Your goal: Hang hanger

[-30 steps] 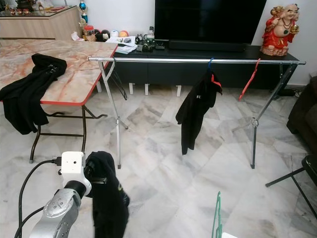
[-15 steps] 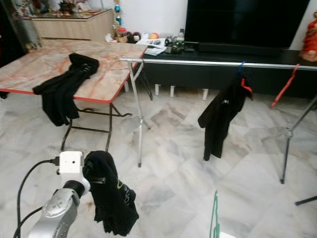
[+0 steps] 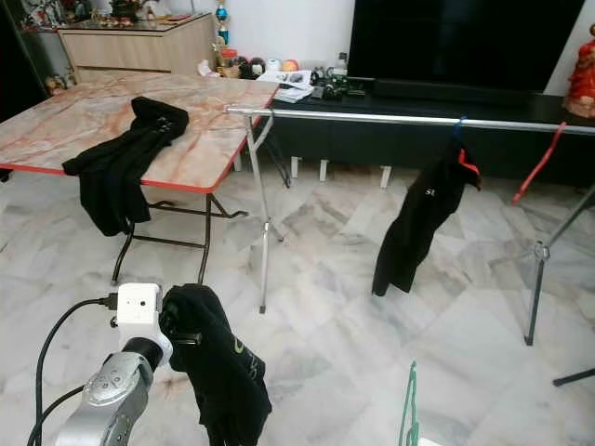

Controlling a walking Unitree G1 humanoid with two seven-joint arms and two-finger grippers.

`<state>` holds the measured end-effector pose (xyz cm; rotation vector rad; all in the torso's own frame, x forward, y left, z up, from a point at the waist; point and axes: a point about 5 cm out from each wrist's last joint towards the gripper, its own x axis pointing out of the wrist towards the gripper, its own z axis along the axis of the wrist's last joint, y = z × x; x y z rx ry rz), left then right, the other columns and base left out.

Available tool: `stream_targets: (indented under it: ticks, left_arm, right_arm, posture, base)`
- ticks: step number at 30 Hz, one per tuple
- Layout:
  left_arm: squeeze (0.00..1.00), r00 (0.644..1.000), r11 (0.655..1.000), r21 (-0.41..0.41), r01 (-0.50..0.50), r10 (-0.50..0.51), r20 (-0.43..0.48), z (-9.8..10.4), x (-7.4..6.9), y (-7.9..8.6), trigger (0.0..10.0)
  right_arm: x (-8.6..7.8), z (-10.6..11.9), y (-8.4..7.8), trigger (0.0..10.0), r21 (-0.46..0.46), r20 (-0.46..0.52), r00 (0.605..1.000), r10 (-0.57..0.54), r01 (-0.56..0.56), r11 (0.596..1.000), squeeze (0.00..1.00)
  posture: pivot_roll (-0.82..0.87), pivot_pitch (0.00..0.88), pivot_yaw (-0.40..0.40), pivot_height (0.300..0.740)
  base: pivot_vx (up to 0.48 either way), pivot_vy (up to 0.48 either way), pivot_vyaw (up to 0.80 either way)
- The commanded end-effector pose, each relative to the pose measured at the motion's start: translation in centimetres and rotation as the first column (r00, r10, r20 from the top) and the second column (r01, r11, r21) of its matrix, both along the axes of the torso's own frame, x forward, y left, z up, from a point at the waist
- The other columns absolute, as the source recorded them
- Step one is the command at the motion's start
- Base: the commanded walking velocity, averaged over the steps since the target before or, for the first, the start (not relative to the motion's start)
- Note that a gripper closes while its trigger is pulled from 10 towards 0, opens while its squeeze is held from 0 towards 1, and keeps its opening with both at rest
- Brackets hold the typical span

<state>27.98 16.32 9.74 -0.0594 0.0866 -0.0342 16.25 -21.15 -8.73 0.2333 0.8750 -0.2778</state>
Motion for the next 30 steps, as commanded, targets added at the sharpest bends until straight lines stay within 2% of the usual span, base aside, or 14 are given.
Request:
stream_targets:
  ticks: [1,12,30]
  left_arm:
    - [0.00,1.000,1.000,0.008,-0.009,0.009,0.025,0.79,0.33,0.21,10.0]
    - [0.00,1.000,1.000,0.011,-0.006,0.006,0.025,0.87,0.45,0.08,10.0]
    - [0.00,1.000,1.000,0.012,-0.007,0.007,0.021,0.91,0.39,0.17,10.0]
  right_arm:
    - [0.16,-0.03,0.49,10.0,0.012,0.000,1.000,0.010,-0.010,1.000,0.00]
    - [0.58,0.06,0.93,10.0,0.018,0.005,0.999,0.039,-0.039,0.999,0.00]
    - [0.37,-0.08,1.20,10.0,0.023,-0.004,0.999,0.045,-0.045,0.999,0.00]
  posture:
    - [0.13,0.000,0.010,0.740]
    - [0.14,0.000,0.005,0.740]
    - [0.14,0.000,0.005,0.740]
  base:
    - [0.000,0.364,0.00]
    - [0.000,0.367,0.00]
    - [0.000,0.368,0.00]
